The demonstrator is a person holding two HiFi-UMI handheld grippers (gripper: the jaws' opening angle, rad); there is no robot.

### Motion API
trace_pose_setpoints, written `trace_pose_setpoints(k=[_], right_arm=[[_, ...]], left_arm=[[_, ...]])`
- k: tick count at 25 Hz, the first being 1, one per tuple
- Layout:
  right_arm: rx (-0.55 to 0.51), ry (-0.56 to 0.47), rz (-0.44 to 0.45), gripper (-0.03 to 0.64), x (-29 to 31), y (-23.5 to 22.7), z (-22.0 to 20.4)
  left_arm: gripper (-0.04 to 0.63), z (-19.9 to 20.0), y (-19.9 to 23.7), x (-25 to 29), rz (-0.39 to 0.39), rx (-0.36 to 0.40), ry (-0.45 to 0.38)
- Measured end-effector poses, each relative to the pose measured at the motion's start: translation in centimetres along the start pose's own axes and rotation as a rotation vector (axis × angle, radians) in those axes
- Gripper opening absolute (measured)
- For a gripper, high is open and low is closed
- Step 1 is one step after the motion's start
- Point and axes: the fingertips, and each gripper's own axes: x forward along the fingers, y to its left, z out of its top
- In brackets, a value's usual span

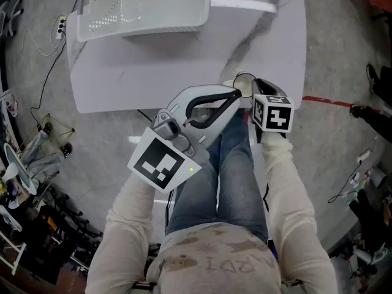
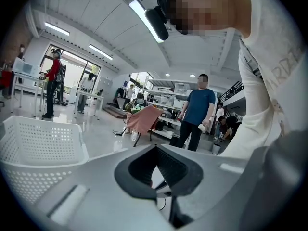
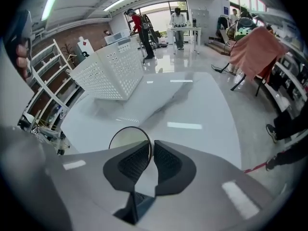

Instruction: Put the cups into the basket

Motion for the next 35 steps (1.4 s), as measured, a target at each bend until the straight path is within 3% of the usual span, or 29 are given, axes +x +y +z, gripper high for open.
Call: trace_pose_setpoints(k=[10,18,26,30,35], right_arm=[[-0.049,-0.093,0.071,0.054,-5.6,0.4,3.6],[-0.139,-0.230,0.167,0.052,-14.0,2.5,10.8],[-0.255,-0.363,0.284,0.051,-20.6,5.9,18.7],[-0.308,-0.411,0.330,0.051,-22.2,7.8,21.4],[-0.335,-0.428,0.361,0.051,-22.9,10.8,23.7]], left_arm=[[0.000,5.2,0.6,-0.1,0.094,0.011,-0.074],[0.000,12.9,0.1,-1.9,0.221,0.018,-0.172],[0.000,18.9,1.0,-5.2,0.394,0.080,-0.234],[0.000,20.3,1.3,-7.0,0.474,0.084,-0.257],[0.000,20.9,2.7,-9.5,0.515,0.079,-0.258]])
